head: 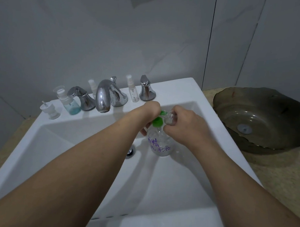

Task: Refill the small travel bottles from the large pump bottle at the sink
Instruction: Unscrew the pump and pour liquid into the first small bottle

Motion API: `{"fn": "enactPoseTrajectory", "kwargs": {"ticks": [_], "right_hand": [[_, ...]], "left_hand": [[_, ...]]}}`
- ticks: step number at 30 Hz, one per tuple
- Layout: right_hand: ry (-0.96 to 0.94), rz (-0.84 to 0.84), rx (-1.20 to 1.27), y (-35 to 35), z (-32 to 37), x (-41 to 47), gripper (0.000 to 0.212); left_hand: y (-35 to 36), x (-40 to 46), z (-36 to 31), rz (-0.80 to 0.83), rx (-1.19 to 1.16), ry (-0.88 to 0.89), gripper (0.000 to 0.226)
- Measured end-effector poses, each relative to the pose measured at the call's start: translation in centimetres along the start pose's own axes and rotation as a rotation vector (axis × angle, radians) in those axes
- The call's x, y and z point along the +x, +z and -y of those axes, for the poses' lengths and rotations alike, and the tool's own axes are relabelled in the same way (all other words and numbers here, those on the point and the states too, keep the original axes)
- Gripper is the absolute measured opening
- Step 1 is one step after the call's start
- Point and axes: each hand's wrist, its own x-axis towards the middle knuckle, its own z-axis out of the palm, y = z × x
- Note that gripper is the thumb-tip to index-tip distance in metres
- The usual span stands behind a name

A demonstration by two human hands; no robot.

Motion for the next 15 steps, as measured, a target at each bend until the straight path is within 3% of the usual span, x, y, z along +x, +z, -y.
{"fn": "enactPoseTrajectory", "kwargs": {"ticks": [9,15], "right_hand": [[0.01,0.012,-0.052,0.2,-0.15,0.08,0.027],[-0.004,0.0,-0.04,0.19,-0.13,0.21,0.027]], "left_hand": [[0.58,0.24,-0.01,-0.064,0.053,0.043,0.036],[-0.18,-0.25,0.09,0.017,0.038,0.062,0.034]]}}
